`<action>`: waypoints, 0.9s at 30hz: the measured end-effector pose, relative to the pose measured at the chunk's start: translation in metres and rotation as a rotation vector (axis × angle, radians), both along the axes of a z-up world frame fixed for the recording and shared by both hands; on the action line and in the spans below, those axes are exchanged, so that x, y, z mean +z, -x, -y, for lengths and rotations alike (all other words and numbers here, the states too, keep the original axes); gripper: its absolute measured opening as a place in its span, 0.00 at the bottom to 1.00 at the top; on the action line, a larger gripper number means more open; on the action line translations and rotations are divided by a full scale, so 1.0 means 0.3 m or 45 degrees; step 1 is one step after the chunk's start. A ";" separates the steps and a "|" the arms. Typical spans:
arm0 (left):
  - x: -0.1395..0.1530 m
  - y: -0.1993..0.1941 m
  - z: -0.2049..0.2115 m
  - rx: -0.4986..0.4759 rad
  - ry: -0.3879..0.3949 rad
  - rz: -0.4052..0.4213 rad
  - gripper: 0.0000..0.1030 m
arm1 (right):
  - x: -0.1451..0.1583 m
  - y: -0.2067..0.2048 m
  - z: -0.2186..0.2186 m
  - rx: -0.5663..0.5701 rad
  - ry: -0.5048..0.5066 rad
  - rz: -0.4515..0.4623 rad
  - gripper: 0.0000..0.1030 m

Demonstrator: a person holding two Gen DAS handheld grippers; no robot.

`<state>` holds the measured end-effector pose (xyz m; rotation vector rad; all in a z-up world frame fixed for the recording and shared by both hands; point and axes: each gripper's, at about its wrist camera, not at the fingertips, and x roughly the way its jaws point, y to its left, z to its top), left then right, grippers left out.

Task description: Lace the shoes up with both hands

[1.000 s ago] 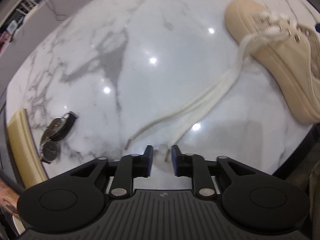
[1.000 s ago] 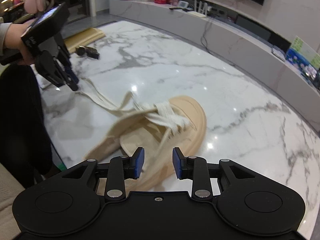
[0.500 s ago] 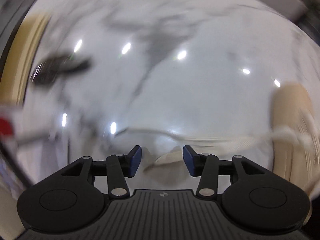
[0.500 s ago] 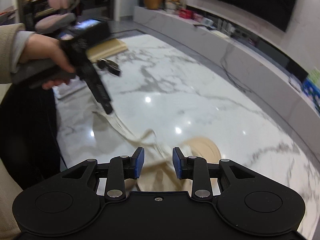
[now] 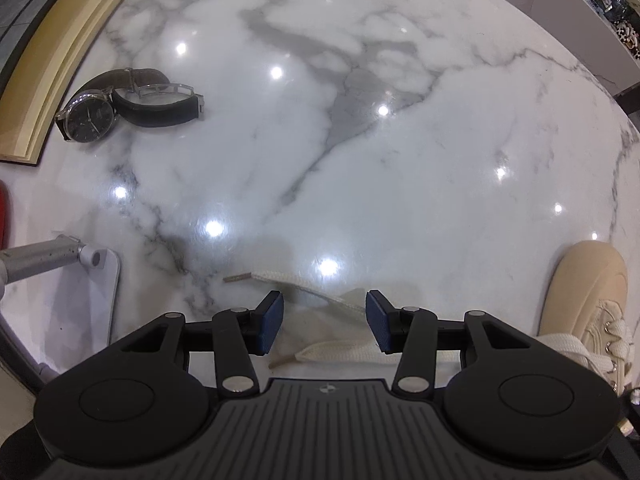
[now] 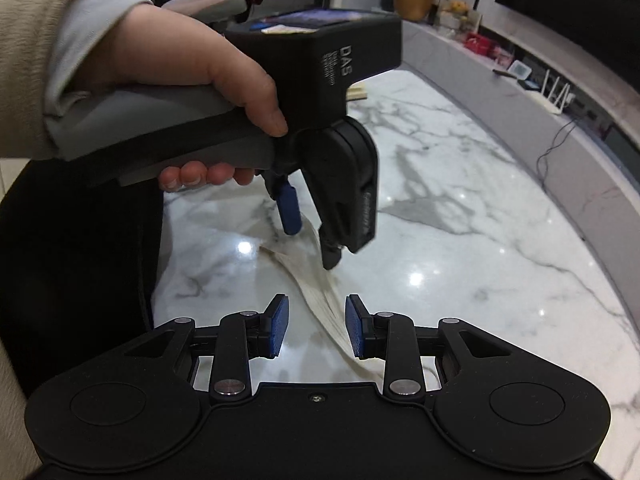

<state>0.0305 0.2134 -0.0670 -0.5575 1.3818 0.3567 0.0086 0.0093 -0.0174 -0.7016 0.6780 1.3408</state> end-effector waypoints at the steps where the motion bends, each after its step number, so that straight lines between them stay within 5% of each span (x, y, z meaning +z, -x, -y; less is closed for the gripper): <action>1: -0.001 -0.001 -0.003 0.004 0.000 0.004 0.42 | -0.009 -0.005 -0.010 -0.002 0.004 -0.006 0.28; 11: 0.002 -0.018 0.037 -0.177 -0.107 0.060 0.08 | -0.084 -0.049 -0.054 -0.048 0.059 -0.064 0.28; 17: 0.006 -0.013 0.061 -0.274 -0.138 0.100 0.04 | -0.120 -0.051 -0.074 -0.051 0.112 -0.087 0.26; 21: 0.026 -0.007 0.080 -0.326 -0.182 0.139 0.03 | -0.131 -0.047 -0.077 -0.051 0.137 -0.099 0.04; 27: 0.093 0.018 0.119 -0.459 -0.249 0.286 0.03 | -0.131 -0.047 -0.070 -0.059 0.148 -0.093 0.01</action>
